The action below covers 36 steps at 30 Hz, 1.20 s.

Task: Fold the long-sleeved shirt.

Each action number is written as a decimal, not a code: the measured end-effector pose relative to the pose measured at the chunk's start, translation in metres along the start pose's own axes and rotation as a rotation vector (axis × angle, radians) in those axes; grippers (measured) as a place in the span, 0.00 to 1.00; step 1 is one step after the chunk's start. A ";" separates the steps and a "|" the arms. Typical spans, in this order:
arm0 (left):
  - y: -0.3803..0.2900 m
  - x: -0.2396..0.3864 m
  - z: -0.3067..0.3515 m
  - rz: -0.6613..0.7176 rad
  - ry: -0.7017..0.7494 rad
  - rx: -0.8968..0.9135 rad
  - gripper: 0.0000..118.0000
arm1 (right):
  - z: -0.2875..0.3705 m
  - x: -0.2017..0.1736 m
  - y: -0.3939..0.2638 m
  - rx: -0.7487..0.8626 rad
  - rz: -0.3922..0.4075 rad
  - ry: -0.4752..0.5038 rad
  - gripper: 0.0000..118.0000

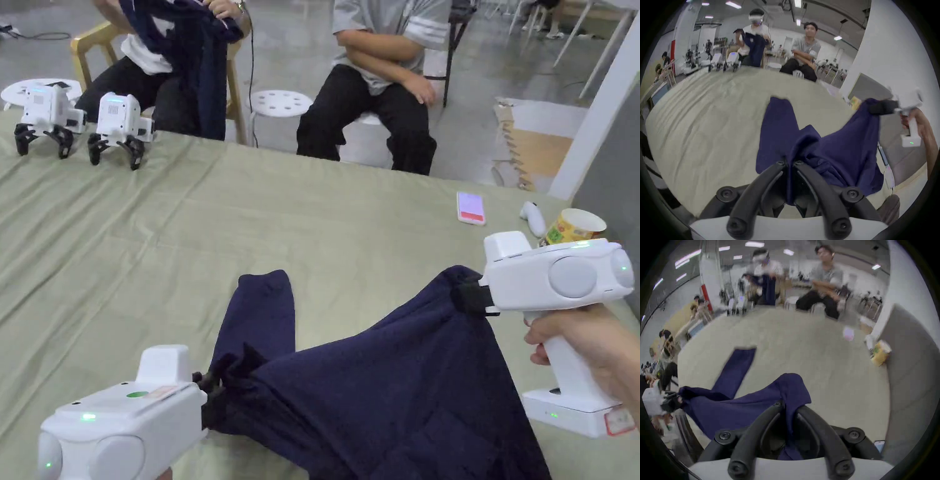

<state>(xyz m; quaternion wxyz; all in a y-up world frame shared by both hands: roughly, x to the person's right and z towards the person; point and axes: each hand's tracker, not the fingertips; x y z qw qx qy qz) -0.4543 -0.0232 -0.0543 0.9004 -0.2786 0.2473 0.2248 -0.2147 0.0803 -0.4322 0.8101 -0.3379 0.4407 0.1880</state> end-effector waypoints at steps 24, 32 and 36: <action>0.496 0.164 0.101 -0.166 -0.104 0.540 0.06 | 0.261 0.078 0.287 0.580 -0.055 -0.353 0.05; 0.545 0.180 0.102 -0.177 -0.066 0.599 0.06 | 0.255 0.070 0.337 0.589 -0.015 -0.451 0.06; 0.545 0.178 0.088 -0.183 -0.067 0.592 0.06 | 0.238 0.073 0.332 0.590 -0.028 -0.486 0.05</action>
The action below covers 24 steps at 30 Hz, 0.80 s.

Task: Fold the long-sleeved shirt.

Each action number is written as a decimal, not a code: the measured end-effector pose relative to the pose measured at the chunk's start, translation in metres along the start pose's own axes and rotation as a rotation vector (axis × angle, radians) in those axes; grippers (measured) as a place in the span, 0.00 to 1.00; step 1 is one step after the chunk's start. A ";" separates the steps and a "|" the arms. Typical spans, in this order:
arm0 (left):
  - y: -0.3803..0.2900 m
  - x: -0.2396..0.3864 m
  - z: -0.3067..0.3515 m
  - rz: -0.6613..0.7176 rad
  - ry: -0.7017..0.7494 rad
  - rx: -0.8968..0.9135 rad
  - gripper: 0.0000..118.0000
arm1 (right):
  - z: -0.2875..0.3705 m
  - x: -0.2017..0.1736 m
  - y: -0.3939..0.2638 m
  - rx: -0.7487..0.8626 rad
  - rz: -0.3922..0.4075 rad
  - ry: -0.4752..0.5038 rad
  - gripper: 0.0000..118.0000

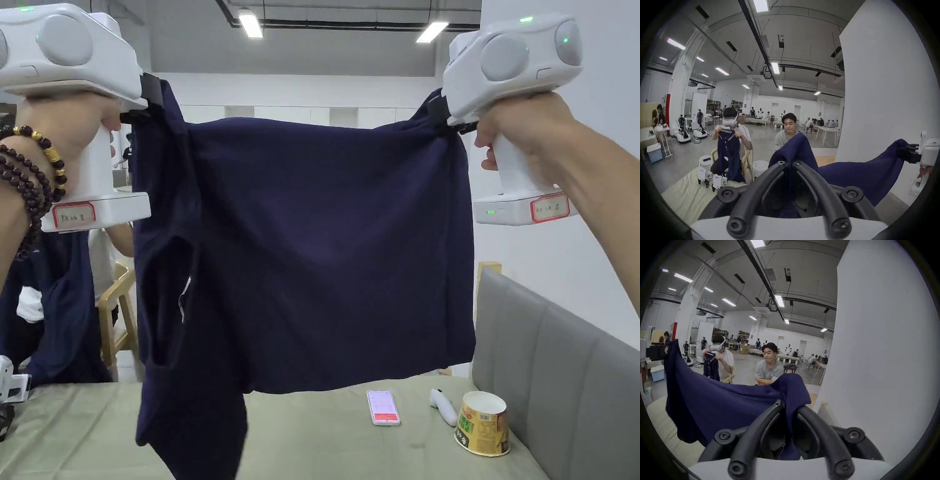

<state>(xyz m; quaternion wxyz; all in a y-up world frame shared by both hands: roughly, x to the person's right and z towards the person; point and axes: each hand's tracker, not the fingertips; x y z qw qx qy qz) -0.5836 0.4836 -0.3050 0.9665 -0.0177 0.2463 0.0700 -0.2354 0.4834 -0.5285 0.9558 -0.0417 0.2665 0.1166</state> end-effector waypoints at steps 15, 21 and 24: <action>-0.283 -0.033 -0.059 0.012 -0.004 -0.372 0.06 | -0.083 -0.035 -0.245 -0.347 -0.043 0.118 0.05; -0.354 -0.035 -0.050 0.068 -0.007 -0.476 0.06 | -0.091 -0.044 -0.331 -0.478 -0.087 0.121 0.05; -0.355 -0.030 -0.034 0.079 -0.021 -0.472 0.06 | -0.083 -0.039 -0.347 -0.482 -0.086 0.119 0.05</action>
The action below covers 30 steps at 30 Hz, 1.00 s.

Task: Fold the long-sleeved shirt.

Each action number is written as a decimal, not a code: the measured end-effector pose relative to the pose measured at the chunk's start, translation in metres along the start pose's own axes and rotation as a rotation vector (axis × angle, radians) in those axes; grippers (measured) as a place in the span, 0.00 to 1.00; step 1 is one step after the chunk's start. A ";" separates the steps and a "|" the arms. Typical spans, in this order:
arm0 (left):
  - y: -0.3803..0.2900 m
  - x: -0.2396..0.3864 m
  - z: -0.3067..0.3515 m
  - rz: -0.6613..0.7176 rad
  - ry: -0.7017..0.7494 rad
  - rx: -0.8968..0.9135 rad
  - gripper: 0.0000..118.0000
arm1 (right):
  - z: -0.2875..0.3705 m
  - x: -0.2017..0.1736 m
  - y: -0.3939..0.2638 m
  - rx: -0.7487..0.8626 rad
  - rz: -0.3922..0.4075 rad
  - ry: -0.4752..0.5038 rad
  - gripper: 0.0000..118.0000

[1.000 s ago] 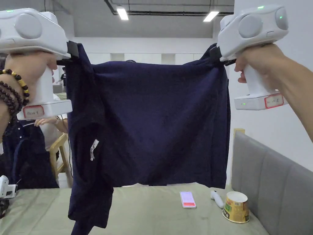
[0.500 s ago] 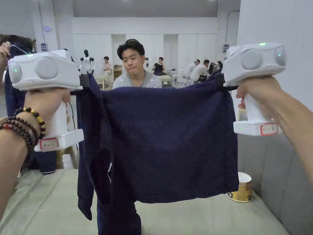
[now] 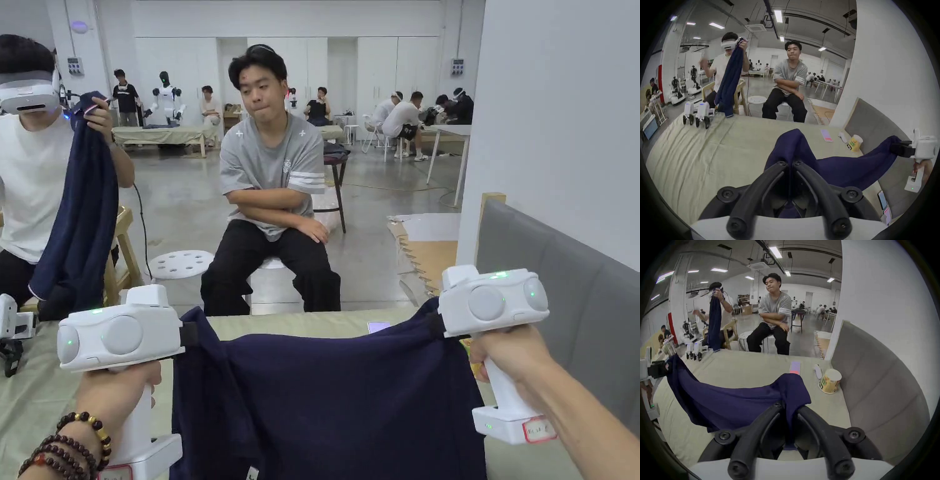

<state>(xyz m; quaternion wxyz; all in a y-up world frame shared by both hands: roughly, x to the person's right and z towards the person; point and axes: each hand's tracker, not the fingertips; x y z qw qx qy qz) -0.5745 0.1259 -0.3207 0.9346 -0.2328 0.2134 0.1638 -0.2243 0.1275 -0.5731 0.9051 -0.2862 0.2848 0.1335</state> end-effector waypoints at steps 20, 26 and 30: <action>-0.325 -0.009 0.214 0.034 0.018 -0.262 0.06 | 0.182 -0.013 -0.340 -0.213 -0.012 0.127 0.05; -0.391 -0.003 0.232 0.057 0.042 -0.474 0.06 | 0.177 -0.026 -0.405 -0.453 0.064 0.105 0.05; -0.396 -0.008 0.222 0.052 0.083 -0.437 0.12 | 0.163 -0.031 -0.408 -0.470 0.035 0.101 0.08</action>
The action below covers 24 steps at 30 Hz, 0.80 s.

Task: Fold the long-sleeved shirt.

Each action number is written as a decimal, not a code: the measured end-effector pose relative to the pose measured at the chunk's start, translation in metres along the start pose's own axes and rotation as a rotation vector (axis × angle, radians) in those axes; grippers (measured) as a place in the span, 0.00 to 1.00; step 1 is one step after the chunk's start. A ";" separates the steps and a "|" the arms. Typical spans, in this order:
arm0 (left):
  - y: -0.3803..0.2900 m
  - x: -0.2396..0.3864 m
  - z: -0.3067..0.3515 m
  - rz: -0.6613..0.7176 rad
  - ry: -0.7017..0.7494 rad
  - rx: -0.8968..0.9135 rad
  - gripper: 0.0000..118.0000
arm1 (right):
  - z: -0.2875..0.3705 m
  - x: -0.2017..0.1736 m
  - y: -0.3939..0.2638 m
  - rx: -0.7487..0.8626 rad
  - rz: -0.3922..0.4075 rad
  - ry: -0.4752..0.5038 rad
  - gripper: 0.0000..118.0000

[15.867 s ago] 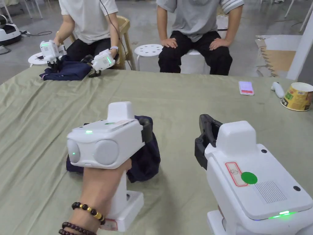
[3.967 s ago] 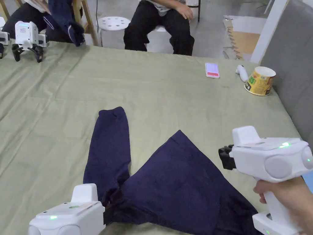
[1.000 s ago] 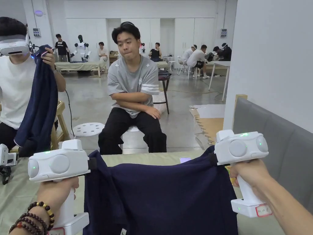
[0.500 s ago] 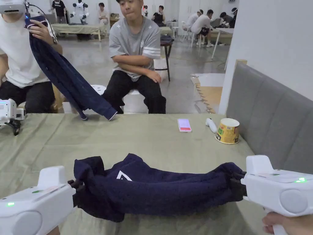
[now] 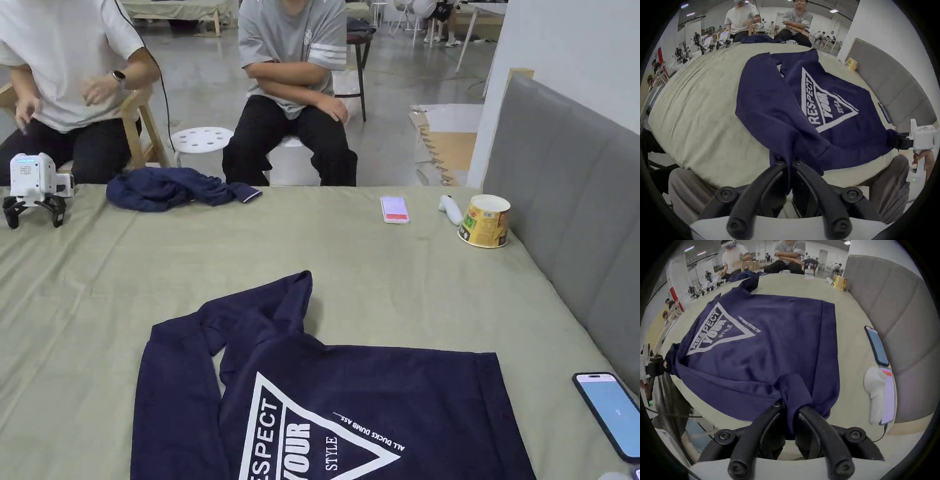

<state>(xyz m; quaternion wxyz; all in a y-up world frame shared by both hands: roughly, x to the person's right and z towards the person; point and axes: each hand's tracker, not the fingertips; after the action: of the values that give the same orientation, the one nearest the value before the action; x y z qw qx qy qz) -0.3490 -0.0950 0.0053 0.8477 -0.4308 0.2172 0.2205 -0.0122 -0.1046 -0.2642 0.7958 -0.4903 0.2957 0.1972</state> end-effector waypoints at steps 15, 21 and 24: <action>0.012 0.010 0.070 -0.065 0.003 0.131 0.04 | 0.041 -0.009 0.030 0.180 -0.032 0.034 0.00; 0.003 0.006 0.024 -0.042 0.029 0.054 0.92 | 0.043 -0.016 0.028 0.176 -0.025 0.063 0.00; 0.006 0.008 0.004 -0.014 0.065 0.023 0.75 | 0.044 -0.013 0.030 0.167 -0.023 0.054 0.00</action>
<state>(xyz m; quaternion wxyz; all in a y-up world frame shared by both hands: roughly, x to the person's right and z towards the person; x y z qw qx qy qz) -0.3449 -0.0870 -0.0009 0.8467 -0.4294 0.2441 0.1980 -0.0276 -0.0522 -0.2601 0.8276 -0.4309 0.3271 0.1496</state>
